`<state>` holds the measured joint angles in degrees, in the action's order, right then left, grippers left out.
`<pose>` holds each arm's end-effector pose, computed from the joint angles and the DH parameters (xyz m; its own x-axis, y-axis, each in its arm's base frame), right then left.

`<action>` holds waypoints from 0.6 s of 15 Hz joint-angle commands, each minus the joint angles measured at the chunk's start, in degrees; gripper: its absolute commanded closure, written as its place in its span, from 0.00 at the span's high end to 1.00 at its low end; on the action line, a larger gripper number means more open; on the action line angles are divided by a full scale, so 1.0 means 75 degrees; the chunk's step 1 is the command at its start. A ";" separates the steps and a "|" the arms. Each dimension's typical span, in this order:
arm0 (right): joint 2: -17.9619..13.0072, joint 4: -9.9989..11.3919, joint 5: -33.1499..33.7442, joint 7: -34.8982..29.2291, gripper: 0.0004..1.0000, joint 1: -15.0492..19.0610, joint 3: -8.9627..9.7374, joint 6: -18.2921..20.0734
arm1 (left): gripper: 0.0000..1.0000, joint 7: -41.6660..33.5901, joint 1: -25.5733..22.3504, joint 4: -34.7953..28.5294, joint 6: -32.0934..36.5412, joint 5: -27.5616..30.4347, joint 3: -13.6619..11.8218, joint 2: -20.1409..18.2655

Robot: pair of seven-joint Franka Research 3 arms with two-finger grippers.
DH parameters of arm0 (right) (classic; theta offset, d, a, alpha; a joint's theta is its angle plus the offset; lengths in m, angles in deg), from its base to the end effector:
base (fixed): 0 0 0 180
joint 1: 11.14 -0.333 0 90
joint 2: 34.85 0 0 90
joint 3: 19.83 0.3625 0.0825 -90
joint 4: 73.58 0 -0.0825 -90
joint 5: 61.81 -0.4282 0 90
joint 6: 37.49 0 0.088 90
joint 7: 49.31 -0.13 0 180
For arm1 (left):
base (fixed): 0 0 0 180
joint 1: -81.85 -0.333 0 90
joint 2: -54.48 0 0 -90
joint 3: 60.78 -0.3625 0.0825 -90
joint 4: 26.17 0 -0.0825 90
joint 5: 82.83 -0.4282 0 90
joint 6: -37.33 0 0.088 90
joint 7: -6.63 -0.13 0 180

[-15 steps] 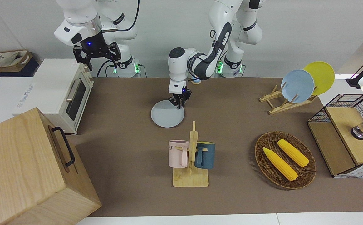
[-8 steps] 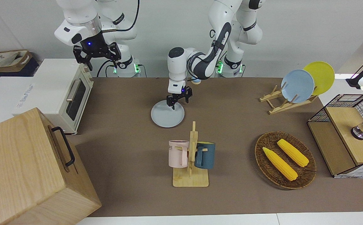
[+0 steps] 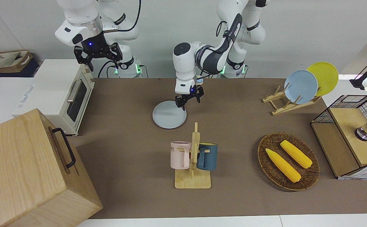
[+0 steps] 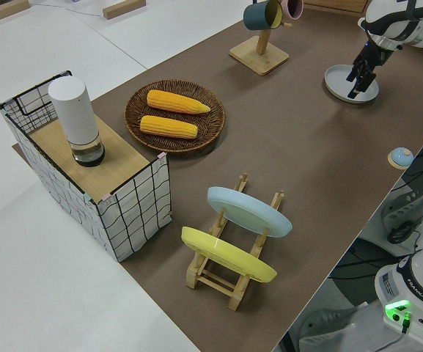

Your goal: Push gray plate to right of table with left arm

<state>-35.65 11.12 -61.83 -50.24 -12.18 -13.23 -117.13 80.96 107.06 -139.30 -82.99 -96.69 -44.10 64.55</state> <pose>0.5674 0.0767 0.6879 0.9904 0.1164 -0.0743 0.1169 -0.9931 0.0025 0.4833 -0.4048 0.3811 0.8981 0.4191 0.1335 0.4320 -0.8975 -0.0886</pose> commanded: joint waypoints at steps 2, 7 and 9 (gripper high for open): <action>-0.0022 -0.0066 -0.0033 -0.0099 0.98 0.0151 0.0117 0.0119 | 0.99 -0.2021 -0.1050 0.0844 0.1590 0.0886 -0.0010 -0.0521; -0.0022 -0.0066 -0.0044 -0.0099 0.98 0.0151 0.0117 0.0119 | 0.99 -0.3826 -0.2609 0.1640 0.2504 0.1484 -0.0021 -0.0838; -0.0022 -0.0066 -0.0044 -0.0099 0.98 0.0151 0.0117 0.0119 | 0.99 -0.4820 -0.3206 0.2203 0.3206 0.1543 -0.0021 -0.0815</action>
<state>-35.65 11.12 -61.83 -50.24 -12.18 -13.23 -117.13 53.99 88.74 -128.35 -66.23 -87.24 -44.73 58.40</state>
